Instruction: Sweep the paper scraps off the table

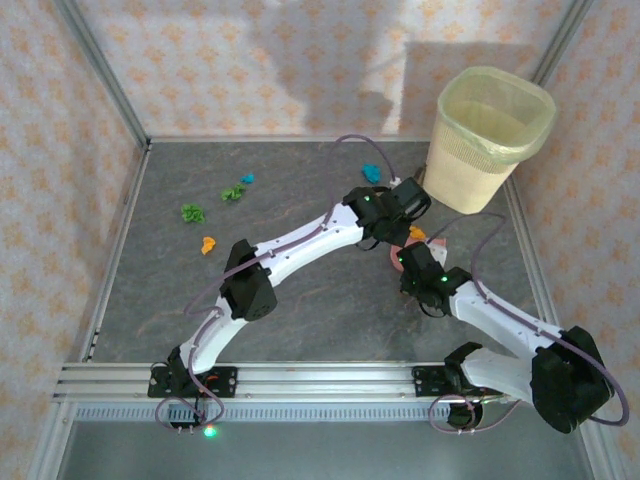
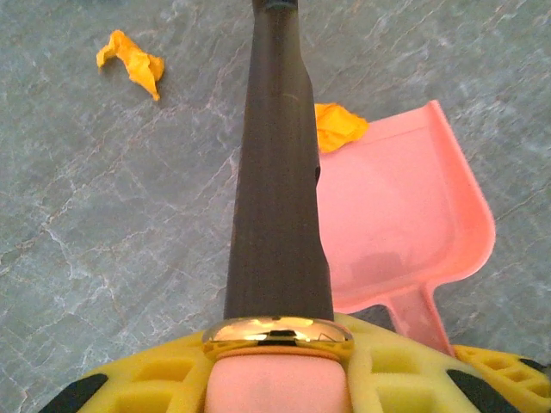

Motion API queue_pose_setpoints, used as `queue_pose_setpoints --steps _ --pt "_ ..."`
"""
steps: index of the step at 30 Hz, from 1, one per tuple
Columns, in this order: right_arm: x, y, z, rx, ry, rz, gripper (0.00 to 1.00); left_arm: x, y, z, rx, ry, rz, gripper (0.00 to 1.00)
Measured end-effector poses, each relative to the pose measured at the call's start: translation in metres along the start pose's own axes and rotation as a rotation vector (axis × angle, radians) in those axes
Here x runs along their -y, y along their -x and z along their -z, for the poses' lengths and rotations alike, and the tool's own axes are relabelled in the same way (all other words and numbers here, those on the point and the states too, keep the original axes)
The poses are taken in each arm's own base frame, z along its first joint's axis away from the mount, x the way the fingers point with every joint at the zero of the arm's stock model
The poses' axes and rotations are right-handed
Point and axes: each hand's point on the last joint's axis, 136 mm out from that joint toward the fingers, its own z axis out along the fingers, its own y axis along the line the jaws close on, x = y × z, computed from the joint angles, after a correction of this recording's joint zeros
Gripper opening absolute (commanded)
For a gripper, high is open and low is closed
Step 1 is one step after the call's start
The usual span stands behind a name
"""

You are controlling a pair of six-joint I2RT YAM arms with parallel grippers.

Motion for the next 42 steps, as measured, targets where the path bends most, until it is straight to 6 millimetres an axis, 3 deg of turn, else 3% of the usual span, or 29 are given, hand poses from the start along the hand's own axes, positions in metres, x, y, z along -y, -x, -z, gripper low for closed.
queue_pose_setpoints --steps 7,14,23,29,35,42 --pt "0.002 0.002 -0.001 0.01 0.002 -0.01 0.0 0.001 -0.006 -0.004 -0.021 -0.006 -0.006 0.0" --pt "0.002 0.005 0.001 0.023 0.01 -0.022 0.0 0.0 -0.042 -0.017 -0.115 -0.019 -0.004 0.0" --pt "0.003 0.008 0.003 0.034 0.018 -0.033 0.0 0.011 -0.052 0.031 -0.136 -0.154 0.033 0.0" --pt "0.004 0.007 0.002 0.035 0.023 -0.028 0.0 0.015 -0.062 0.049 -0.16 -0.213 0.039 0.0" --pt "0.003 0.006 0.0 0.044 0.036 -0.018 0.0 0.003 -0.047 0.064 -0.094 -0.18 0.051 0.0" --pt "0.004 0.005 0.0 0.05 0.041 -0.01 0.01 -0.003 0.007 0.067 0.021 -0.181 0.101 0.0"
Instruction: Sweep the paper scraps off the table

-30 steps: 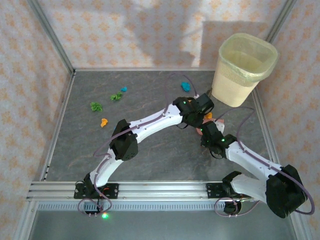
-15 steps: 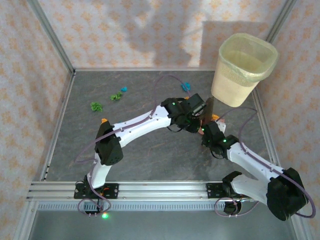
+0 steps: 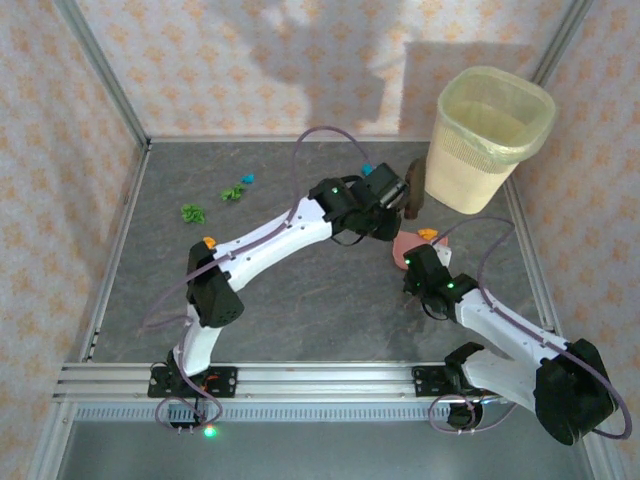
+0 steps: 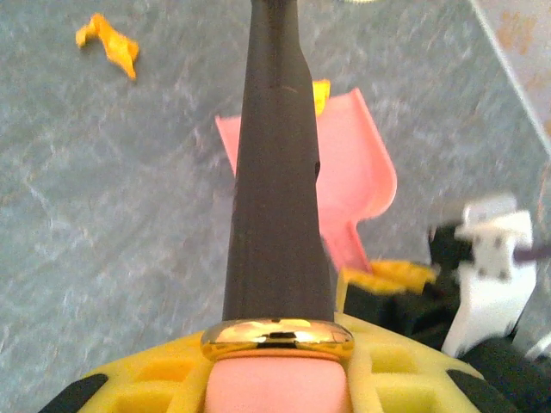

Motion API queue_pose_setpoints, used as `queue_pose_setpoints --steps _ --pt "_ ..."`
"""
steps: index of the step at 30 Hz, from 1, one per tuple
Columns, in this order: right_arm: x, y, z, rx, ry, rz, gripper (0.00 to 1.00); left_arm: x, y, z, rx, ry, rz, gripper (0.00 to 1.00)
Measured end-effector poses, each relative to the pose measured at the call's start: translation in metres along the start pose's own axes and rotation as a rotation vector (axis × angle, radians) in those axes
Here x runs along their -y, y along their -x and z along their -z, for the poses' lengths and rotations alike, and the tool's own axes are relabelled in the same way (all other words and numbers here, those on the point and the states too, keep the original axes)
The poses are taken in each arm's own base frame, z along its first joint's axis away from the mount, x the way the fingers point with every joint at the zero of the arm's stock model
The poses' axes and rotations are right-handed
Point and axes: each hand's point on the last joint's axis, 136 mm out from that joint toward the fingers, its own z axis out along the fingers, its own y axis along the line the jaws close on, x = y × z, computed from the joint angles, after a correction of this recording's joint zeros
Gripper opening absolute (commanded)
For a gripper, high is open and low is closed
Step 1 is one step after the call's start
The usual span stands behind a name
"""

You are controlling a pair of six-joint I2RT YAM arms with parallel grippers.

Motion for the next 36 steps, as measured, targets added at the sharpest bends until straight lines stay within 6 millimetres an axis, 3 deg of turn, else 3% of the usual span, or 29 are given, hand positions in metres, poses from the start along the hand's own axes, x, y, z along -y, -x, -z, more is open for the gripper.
queue_pose_setpoints --steps 5,9,13,19,26,36 --pt "0.0 0.0 0.0 0.0 0.0 0.011 0.0 0.008 0.018 -0.036 0.011 -0.01 0.001 0.0" --pt "0.0 0.0 0.0 0.0 0.0 0.018 0.0 0.007 0.007 -0.072 -0.041 0.007 -0.003 0.0" --pt "0.0 0.001 0.001 0.005 0.004 0.017 0.01 0.001 -0.009 -0.095 -0.104 0.027 -0.007 0.0" --pt "0.0 0.001 0.002 0.006 0.005 0.016 0.01 0.003 -0.014 -0.095 -0.13 0.008 -0.009 0.0" --pt "-0.001 0.001 0.0 0.005 0.004 0.016 0.01 0.004 -0.033 -0.099 -0.201 -0.019 -0.009 0.0" --pt "-0.005 0.002 -0.009 0.001 0.003 0.015 0.0 0.014 -0.053 -0.062 -0.27 -0.119 -0.013 0.0"
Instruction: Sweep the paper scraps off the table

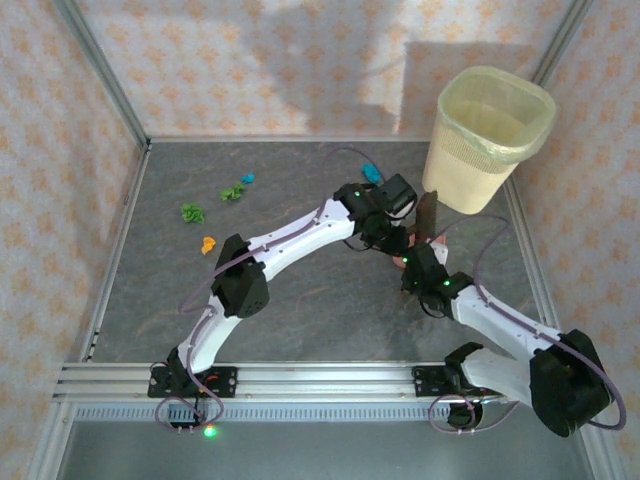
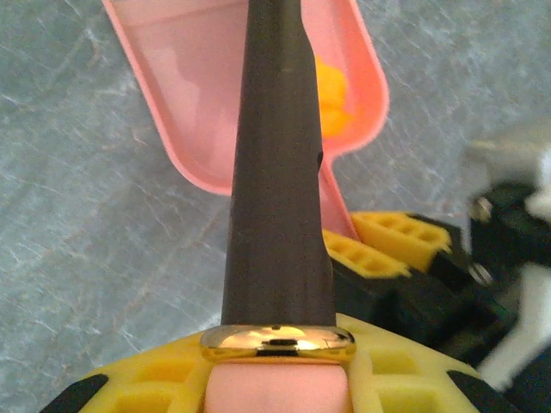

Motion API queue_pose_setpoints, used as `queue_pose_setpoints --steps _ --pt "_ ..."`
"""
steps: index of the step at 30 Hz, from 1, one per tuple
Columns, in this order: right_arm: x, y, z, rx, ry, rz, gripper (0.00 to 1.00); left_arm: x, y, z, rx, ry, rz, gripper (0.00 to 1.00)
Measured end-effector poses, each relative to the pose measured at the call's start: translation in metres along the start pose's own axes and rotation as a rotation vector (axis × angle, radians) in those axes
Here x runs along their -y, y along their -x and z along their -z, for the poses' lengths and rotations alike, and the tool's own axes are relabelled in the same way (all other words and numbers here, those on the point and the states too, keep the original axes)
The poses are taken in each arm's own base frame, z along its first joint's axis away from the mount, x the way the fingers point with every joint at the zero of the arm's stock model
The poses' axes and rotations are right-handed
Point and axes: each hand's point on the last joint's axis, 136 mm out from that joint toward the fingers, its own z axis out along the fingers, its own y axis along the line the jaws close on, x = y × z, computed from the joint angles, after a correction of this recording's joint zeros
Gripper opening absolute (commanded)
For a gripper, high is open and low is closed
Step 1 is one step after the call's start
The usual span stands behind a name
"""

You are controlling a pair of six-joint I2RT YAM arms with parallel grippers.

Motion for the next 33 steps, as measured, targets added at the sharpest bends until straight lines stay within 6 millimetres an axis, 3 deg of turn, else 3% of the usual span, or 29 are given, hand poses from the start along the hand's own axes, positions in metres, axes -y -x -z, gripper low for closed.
queue_pose_setpoints --steps 9,15,21,26,29,33 --pt "-0.003 0.003 -0.001 0.008 0.011 0.007 0.0 -0.001 -0.019 0.01 -0.024 -0.015 0.001 0.0" --pt "-0.013 0.006 -0.001 0.017 0.063 0.025 0.0 -0.012 -0.019 0.049 0.074 0.056 0.014 0.0" --pt "-0.023 0.002 -0.001 -0.001 0.118 0.062 0.0 -0.042 -0.006 0.113 0.26 0.122 0.099 0.0" --pt "-0.032 0.0 -0.004 -0.024 0.15 0.094 0.0 -0.084 0.014 0.164 0.432 0.199 0.222 0.0" --pt "-0.044 0.009 -0.005 -0.04 0.153 0.12 0.0 -0.107 0.023 0.173 0.477 0.256 0.272 0.0" --pt "-0.068 0.029 -0.007 -0.059 0.167 0.158 0.0 -0.122 0.034 0.169 0.484 0.298 0.309 0.0"
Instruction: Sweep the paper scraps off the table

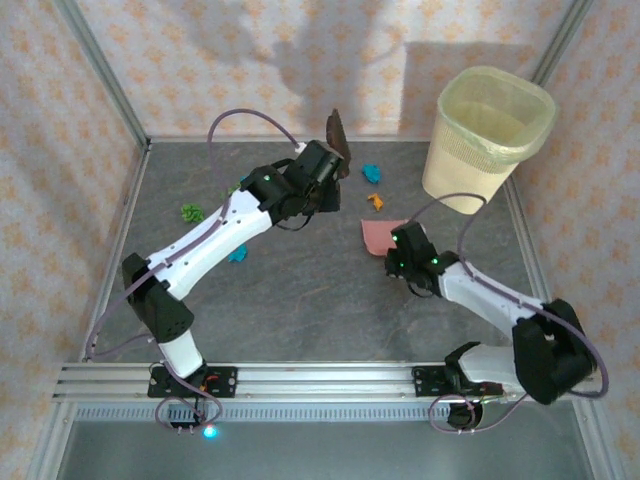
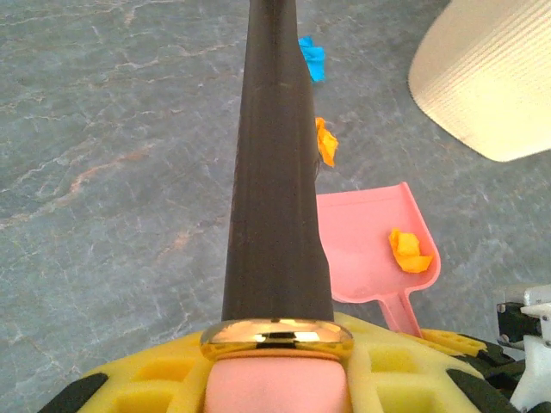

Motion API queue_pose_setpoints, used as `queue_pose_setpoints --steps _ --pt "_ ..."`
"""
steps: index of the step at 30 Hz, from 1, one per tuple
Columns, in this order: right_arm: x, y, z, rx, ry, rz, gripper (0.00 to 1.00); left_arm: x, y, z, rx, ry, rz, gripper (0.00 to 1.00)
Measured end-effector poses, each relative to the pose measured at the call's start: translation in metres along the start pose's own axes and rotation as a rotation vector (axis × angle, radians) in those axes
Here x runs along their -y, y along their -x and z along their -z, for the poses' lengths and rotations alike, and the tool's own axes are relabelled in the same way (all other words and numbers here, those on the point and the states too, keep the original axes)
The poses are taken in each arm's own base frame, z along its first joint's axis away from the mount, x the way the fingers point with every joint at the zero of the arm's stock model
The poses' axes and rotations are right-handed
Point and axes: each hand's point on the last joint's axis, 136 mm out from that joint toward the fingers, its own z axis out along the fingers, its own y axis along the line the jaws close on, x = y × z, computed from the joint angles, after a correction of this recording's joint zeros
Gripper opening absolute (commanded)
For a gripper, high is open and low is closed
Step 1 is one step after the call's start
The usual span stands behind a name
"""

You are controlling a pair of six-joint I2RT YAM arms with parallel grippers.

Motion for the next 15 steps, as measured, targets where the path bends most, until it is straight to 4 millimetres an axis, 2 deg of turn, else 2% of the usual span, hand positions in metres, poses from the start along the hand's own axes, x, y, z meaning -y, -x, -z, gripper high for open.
queue_pose_setpoints --steps 2,7,9,13,15 --pt "-0.009 0.009 -0.007 -0.011 0.004 0.012 0.0 0.004 0.008 -0.011 0.001 0.006 0.005 0.0" --pt "-0.009 0.006 -0.029 -0.066 -0.03 0.036 0.0 0.022 0.027 -0.046 0.003 0.012 0.005 0.0" --pt "-0.01 0.008 -0.031 -0.058 -0.026 0.033 0.0 0.028 0.03 -0.064 -0.01 0.017 -0.006 0.0" --pt "-0.006 0.013 -0.033 -0.034 -0.015 0.012 0.0 0.035 0.021 -0.102 -0.063 0.03 -0.029 0.0" --pt "0.0 0.014 -0.034 -0.022 -0.009 -0.009 0.0 0.033 0.008 -0.118 -0.108 0.042 -0.038 0.0"
